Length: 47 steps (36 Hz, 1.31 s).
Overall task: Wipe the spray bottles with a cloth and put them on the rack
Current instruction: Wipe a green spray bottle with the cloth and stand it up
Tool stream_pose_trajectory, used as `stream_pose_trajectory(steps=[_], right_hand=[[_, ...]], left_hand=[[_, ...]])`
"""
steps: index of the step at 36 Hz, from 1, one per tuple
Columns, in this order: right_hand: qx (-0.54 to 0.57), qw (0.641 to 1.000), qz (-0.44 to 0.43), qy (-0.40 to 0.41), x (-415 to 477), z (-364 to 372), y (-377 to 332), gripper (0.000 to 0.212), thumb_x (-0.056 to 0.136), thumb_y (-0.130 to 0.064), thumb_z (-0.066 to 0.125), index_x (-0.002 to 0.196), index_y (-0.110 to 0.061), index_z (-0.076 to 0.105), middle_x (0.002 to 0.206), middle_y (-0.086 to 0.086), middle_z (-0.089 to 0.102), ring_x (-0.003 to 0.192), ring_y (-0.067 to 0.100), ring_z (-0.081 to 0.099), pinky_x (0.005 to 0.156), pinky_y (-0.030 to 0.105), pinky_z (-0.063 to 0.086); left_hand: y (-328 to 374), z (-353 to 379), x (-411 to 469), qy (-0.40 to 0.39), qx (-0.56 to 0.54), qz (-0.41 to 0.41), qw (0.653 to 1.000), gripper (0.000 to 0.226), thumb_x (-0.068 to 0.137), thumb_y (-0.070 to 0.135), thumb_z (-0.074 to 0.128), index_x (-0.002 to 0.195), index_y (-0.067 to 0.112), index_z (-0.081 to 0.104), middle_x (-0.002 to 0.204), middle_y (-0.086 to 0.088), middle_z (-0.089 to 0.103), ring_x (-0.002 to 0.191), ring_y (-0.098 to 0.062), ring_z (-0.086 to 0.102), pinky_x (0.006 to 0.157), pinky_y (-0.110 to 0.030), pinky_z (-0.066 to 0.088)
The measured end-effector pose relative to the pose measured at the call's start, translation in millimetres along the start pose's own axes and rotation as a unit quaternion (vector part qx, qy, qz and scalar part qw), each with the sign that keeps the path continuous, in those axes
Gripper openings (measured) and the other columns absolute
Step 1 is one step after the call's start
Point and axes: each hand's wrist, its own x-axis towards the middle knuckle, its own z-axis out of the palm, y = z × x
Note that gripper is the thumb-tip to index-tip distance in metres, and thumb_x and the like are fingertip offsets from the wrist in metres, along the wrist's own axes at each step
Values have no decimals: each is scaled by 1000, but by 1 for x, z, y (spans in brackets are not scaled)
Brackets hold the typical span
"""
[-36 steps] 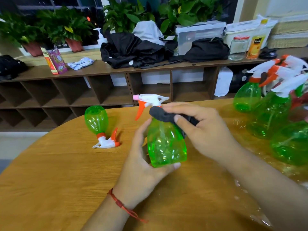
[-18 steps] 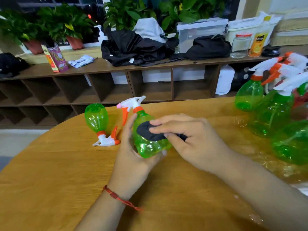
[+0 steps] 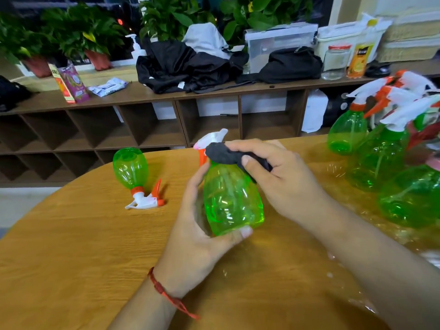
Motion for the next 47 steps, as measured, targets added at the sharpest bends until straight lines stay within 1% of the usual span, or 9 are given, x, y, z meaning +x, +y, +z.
stream_pose_trajectory(steps=[7,12,16,21,28,33,37,42,47], right_hand=[[23,998,-20,-55,1,1,-9,41,99,5,58,127,-22,72,133,-16,70,131,5,61,114,33,47],[15,998,-13,-66,-2,4,-7,27,95,-16,74,121,-21,72,130,-15,71,125,4,64,109,35,50],[10,997,-49,-58,-7,9,-13,14,90,-15,83,103,-17,79,123,-13,75,119,1,67,105,31,52],[-54,983,-123,-123,-12,12,-17,13,89,-18,83,102,-24,83,120,-16,77,111,7,68,99,38,55],[5,989,-116,-88,-6,7,-12,17,94,-13,79,110,-19,80,126,-13,75,119,5,68,106,36,53],[201,979,12,-36,1,6,-3,20,101,-5,69,118,-15,71,123,-2,76,121,15,70,109,41,53],[261,963,61,-13,5,0,0,18,100,-7,69,115,-18,71,114,0,79,110,15,74,96,30,55],[231,971,64,-5,5,2,2,22,98,-5,73,111,-22,74,112,-3,80,110,13,74,100,33,55],[85,996,24,-12,-4,11,-2,25,98,-13,74,120,-24,79,116,-17,78,114,4,71,104,35,56]], left_hand=[[-4,-1,0,7,55,3,998,119,64,8,97,160,29,30,144,20,60,133,-9,62,106,-25,52],[-8,-3,4,21,99,4,995,126,62,22,105,162,36,30,149,22,57,137,-9,59,114,-40,50],[-10,-4,7,54,103,17,993,123,65,4,101,163,27,31,141,35,57,131,3,59,108,-17,47],[-16,-22,14,114,50,8,992,123,61,19,105,162,28,34,143,12,64,130,-15,66,111,-35,53],[-1,-22,13,98,59,31,993,109,62,1,94,156,13,38,130,37,64,124,8,62,100,-9,47],[0,-13,4,44,52,30,997,116,63,19,101,160,22,37,155,6,54,144,-23,54,117,-45,48],[8,-2,-1,12,22,20,999,113,68,38,99,161,25,36,154,11,55,143,-22,56,112,-42,53],[1,-7,5,-2,112,30,993,116,72,29,101,165,33,31,161,13,47,149,-21,49,119,-50,45],[-8,2,5,12,130,18,991,117,71,19,101,163,40,31,157,12,52,143,-18,55,117,-50,47]])
